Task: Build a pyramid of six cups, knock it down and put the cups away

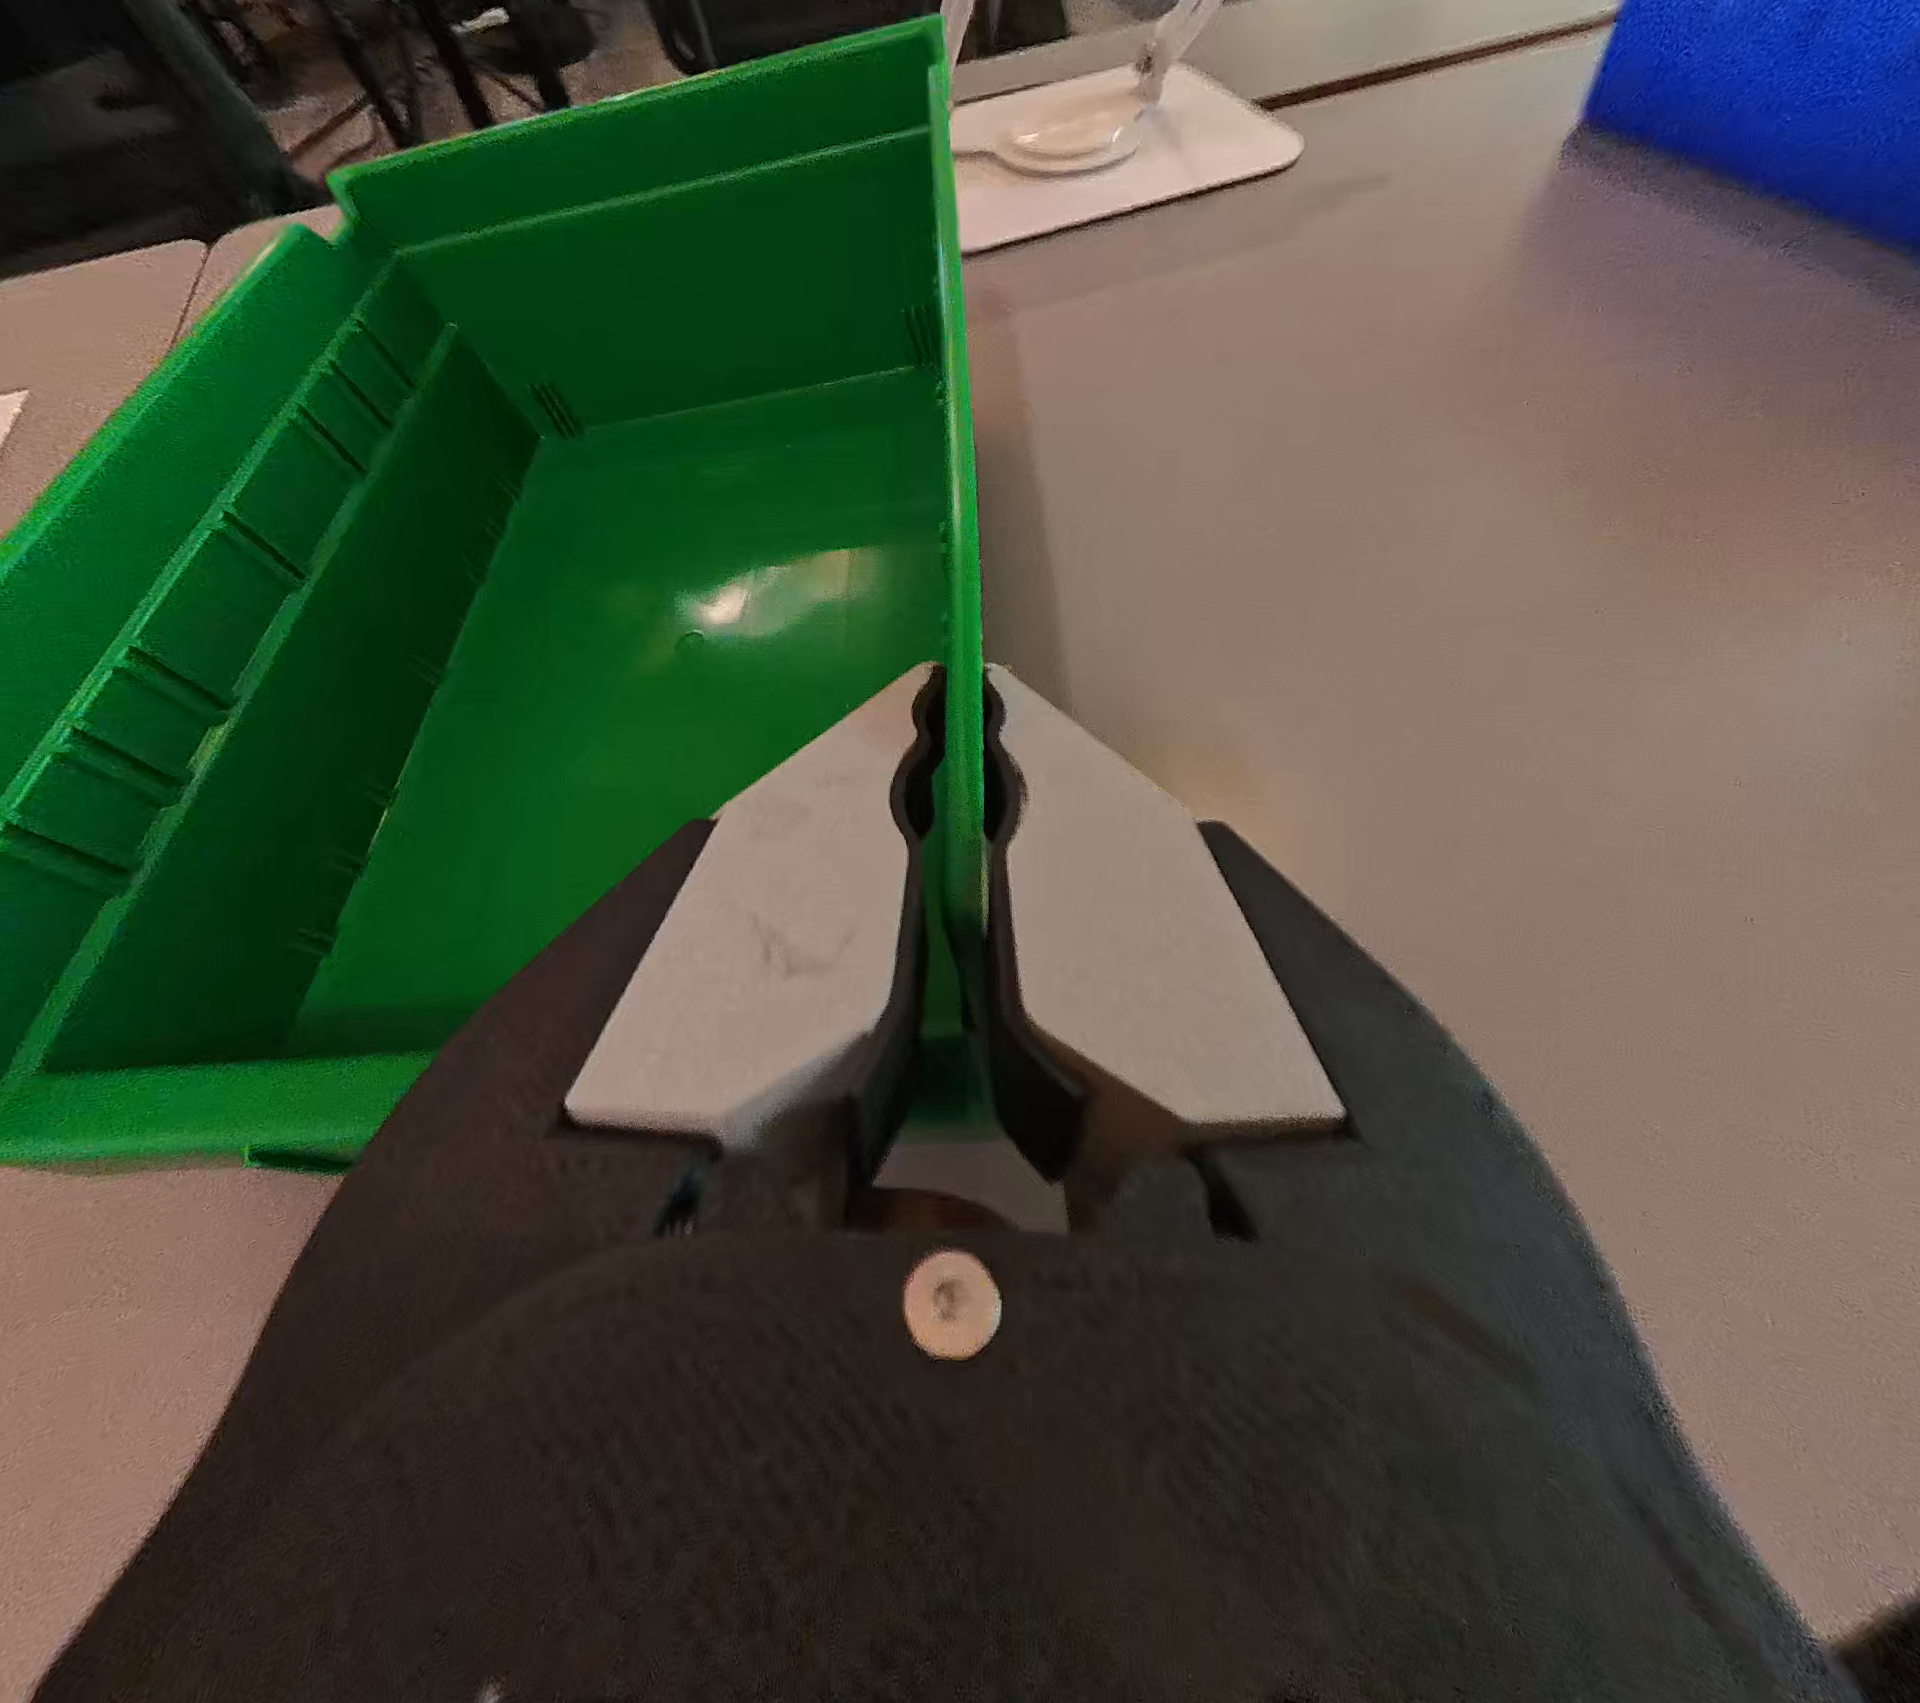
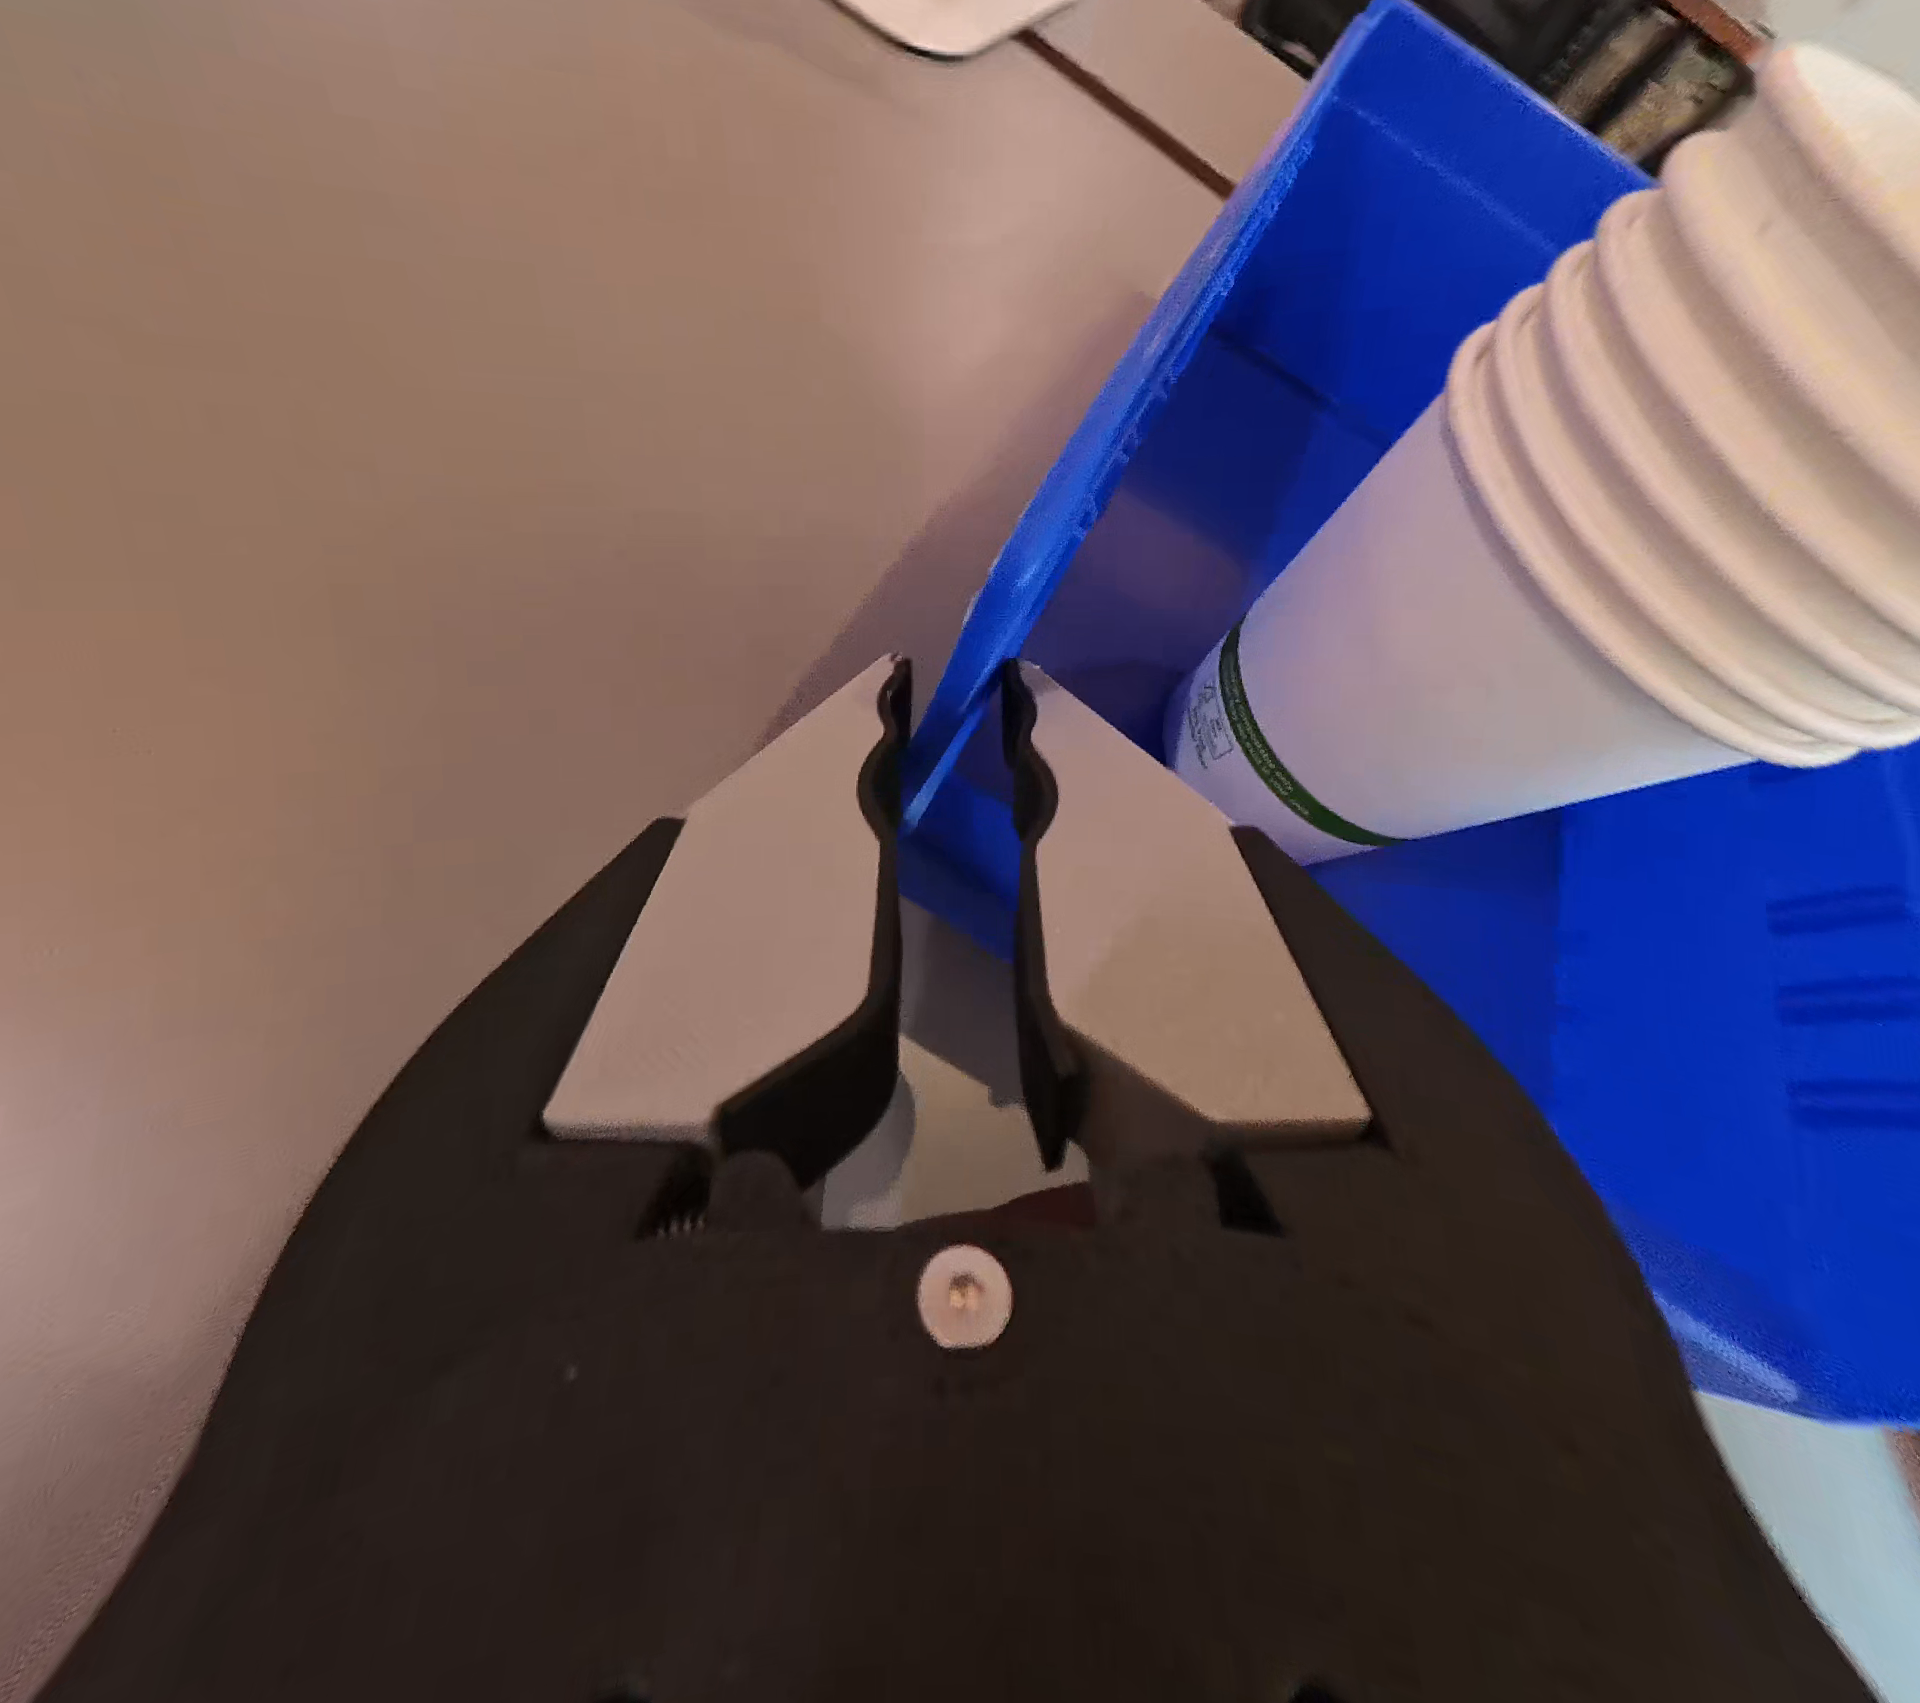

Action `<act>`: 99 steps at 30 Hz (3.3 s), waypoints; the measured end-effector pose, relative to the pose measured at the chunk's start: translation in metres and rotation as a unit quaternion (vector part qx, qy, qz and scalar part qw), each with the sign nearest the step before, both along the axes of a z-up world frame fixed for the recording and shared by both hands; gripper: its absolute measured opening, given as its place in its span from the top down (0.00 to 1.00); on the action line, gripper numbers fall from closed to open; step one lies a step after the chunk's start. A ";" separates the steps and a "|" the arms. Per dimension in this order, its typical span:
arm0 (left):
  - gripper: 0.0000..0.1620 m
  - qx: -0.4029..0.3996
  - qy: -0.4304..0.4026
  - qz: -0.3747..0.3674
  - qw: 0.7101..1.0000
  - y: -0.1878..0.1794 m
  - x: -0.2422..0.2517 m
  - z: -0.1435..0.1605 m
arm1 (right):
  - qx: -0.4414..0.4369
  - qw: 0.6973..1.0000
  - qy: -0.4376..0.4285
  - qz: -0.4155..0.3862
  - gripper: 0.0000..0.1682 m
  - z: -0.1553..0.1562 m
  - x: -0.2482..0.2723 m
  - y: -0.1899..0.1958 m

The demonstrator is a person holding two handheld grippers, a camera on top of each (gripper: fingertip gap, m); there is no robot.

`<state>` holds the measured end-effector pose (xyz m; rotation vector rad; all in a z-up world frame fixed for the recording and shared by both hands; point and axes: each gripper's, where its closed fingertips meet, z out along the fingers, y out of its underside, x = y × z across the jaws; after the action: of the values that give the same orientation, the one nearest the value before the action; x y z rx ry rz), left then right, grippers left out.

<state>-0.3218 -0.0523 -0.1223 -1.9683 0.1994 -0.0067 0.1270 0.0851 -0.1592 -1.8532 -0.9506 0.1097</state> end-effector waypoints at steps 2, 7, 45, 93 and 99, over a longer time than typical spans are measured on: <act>0.99 0.024 -0.037 -0.015 0.999 -0.014 -0.004 0.019 | 0.007 0.999 -0.017 0.033 0.92 -0.001 -0.021 -0.023; 1.00 0.125 -0.149 -0.037 0.980 -0.044 -0.020 0.092 | 0.004 0.995 -0.023 0.101 0.89 -0.001 -0.105 -0.068; 0.99 0.182 -0.003 -0.345 0.921 -0.037 0.348 0.179 | 0.051 0.955 0.256 0.138 0.71 0.173 -0.003 -0.093; 0.52 -0.046 0.106 0.034 0.993 -0.008 0.010 -0.044 | -0.222 0.967 0.123 -0.001 0.81 0.028 0.093 -0.046; 0.60 0.050 0.078 -0.055 0.994 0.004 0.085 -0.004 | -0.089 0.962 0.228 0.121 0.68 0.089 0.016 -0.062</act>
<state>-0.2372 -0.0482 -0.1268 -1.8562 0.4023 0.0834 0.1426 0.0234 -0.0701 -1.7544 -0.8534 0.7609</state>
